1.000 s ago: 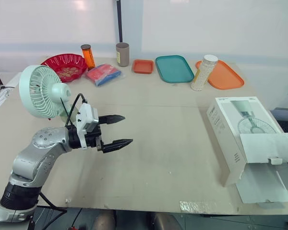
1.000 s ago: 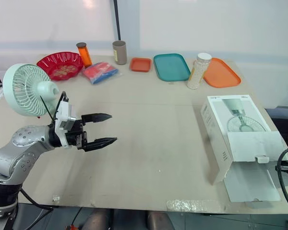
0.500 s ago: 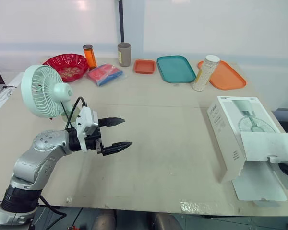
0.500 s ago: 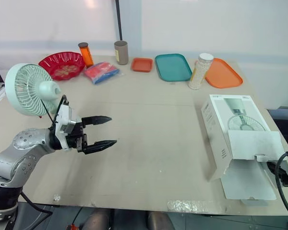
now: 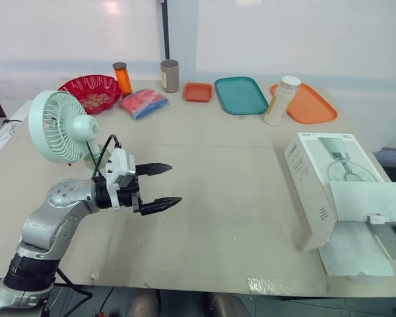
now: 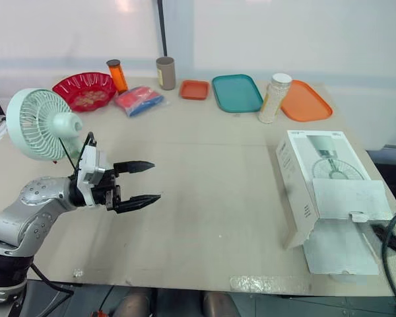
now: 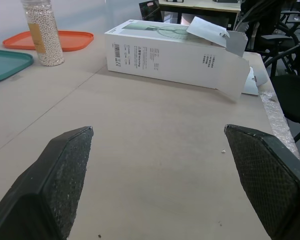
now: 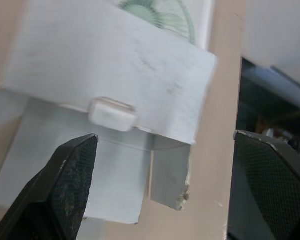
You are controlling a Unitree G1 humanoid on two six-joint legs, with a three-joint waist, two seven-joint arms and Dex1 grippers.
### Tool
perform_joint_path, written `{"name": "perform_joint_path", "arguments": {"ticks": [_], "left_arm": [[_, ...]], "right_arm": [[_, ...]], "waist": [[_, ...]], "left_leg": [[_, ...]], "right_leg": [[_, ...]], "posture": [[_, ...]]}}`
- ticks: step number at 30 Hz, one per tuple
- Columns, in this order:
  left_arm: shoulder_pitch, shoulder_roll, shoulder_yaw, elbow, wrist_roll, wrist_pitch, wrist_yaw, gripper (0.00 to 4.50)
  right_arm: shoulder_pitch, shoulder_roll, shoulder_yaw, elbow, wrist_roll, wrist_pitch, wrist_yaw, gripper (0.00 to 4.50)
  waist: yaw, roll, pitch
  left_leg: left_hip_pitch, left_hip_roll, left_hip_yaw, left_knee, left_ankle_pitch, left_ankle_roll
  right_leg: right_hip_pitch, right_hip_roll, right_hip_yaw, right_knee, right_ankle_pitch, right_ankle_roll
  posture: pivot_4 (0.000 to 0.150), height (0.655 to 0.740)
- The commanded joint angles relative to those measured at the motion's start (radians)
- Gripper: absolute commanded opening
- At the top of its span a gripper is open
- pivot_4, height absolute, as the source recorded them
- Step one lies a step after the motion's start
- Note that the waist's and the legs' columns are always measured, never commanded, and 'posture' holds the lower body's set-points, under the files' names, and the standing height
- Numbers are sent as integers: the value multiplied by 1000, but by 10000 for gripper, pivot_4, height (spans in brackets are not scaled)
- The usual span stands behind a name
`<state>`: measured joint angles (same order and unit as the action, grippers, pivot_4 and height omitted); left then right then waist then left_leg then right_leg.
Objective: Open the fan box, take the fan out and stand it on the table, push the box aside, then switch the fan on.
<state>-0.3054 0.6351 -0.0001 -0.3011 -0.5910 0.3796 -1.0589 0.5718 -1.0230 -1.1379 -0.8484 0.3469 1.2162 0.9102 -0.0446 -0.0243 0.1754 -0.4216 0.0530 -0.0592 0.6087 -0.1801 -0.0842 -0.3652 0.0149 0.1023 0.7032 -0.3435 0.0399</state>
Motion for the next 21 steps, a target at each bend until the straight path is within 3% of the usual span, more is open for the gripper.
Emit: {"name": "perform_joint_path", "arguments": {"ticks": [1, 6, 10, 16, 21], "left_arm": [[29, 22, 36, -48, -2, -21, -3, 45000], [167, 55, 82, -186, -29, 1, 29, 45000], [307, 73, 158, -306, -55, 43, 101, 45000], [453, 64, 248, -401, -60, 74, 208, 45000], [557, 19, 331, -452, -24, 80, 344, 45000]], "right_arm": [[-140, -21, 11, -156, 140, 78, 38, 44431], [-684, 59, 199, -189, 602, 149, -141, 44431], [-977, 96, 431, -111, 812, 185, -364, 44431], [-1146, 65, 667, 13, 1064, 110, -609, 44431], [-1215, 62, 839, 77, 1113, 50, -696, 44431]], "waist": [[0, -2, 1], [-12, -8, 2], [-2, -8, 3], [4, -9, 3], [0, -9, 3]], "left_leg": [[0, 0, -1, 0, 0, 0], [0, 1, 0, 2, 0, 0], [-1, 0, -1, 1, 0, 0], [-5, -2, -1, 2, -1, 1], [-4, -1, 0, 3, -1, 2]], "right_leg": [[1, 0, -1, -1, 0, 0], [3, -1, 0, -3, 5, -3], [4, -1, 0, -4, 5, -5], [1, -4, 0, -5, 4, -4], [1, -3, 1, -4, 5, -4]], "posture": [[1500, 7400], [1500, 7400], [1500, 7400], [1500, 7400], [1500, 7400]]}}
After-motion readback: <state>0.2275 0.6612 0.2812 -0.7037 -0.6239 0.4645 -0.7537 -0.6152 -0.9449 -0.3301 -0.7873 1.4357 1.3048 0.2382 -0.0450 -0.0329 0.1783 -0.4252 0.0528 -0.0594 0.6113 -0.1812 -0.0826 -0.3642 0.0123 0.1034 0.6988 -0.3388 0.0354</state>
